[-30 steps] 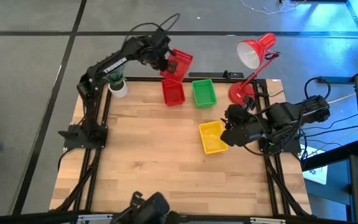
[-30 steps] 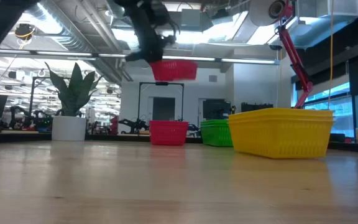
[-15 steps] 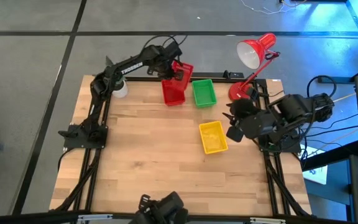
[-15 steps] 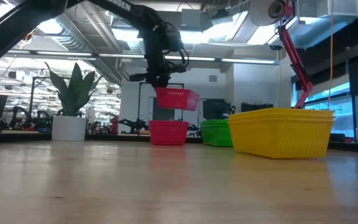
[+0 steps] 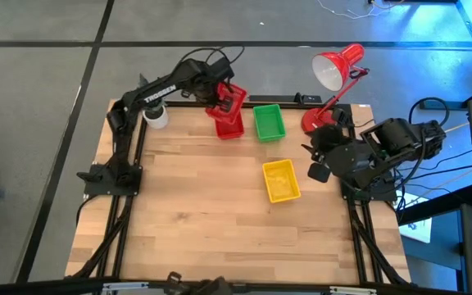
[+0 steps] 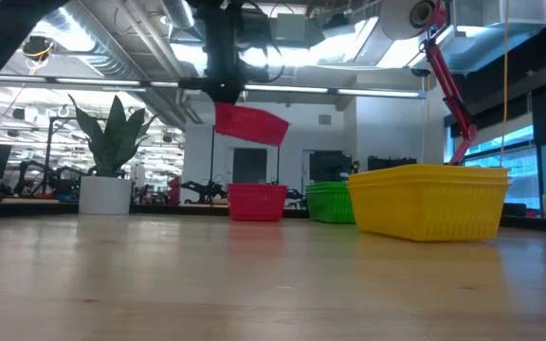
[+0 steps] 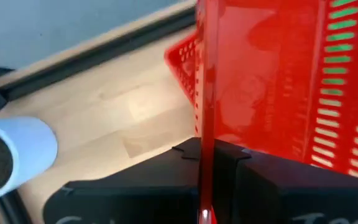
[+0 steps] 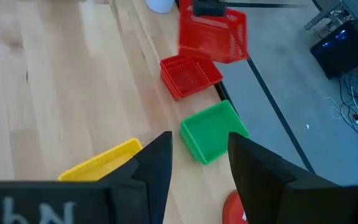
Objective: Stack baskets by color
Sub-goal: Stack the bottom red bin on the top red bin
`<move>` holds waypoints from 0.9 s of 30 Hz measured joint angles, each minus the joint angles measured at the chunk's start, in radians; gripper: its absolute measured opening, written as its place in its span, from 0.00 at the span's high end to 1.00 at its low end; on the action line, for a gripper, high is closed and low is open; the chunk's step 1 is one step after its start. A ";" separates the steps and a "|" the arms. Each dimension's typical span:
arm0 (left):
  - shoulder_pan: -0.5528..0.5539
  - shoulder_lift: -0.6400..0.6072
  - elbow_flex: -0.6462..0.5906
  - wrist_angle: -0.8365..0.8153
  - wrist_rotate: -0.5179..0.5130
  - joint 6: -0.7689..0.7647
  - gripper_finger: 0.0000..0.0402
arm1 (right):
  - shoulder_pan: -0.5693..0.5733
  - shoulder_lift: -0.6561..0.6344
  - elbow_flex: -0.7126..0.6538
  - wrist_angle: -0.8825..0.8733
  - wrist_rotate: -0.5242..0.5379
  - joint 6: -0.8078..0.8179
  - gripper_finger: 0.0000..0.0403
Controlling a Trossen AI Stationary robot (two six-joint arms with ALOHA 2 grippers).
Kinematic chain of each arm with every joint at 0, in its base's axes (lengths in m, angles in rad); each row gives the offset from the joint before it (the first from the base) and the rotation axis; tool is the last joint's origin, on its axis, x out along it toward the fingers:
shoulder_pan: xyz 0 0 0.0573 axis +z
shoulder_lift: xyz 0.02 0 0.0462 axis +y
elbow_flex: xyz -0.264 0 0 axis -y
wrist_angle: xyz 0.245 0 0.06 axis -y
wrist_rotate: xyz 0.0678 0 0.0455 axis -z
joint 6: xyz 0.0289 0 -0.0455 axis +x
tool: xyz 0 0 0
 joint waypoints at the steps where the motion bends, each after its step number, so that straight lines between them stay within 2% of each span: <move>1: -0.004 -0.015 -0.021 -0.001 -0.001 -0.004 1.00 | 0.000 -0.003 0.000 -0.003 0.000 0.000 0.61; 4: -0.025 -0.075 -0.119 0.000 -0.016 -0.037 1.00 | 0.000 -0.007 -0.001 -0.015 0.000 0.000 0.61; 7: -0.030 -0.180 -0.278 0.037 -0.011 -0.095 1.00 | 0.000 -0.009 -0.001 -0.018 0.000 -0.003 0.61; 9: -0.029 -0.257 -0.402 0.158 0.031 -0.165 1.00 | 0.000 -0.009 -0.001 -0.018 0.000 -0.013 0.61; 13: -0.023 -0.361 -0.596 0.506 0.115 -0.264 1.00 | 0.000 -0.009 -0.001 -0.015 0.000 -0.020 0.61; 15: -0.032 -0.367 -0.644 0.581 0.108 -0.290 1.00 | 0.000 -0.009 -0.001 -0.014 0.000 -0.014 0.61; 18: -0.038 -0.359 -0.697 0.601 0.071 -0.335 1.00 | 0.000 -0.009 -0.001 -0.014 0.000 -0.003 0.61; 24: -0.036 -0.336 -0.792 0.814 0.058 -0.400 1.00 | 0.000 -0.009 -0.002 -0.014 0.000 0.004 0.61; 27: -0.036 -0.337 -0.828 0.835 0.037 -0.430 1.00 | 0.000 -0.009 -0.002 -0.014 -0.001 0.004 0.61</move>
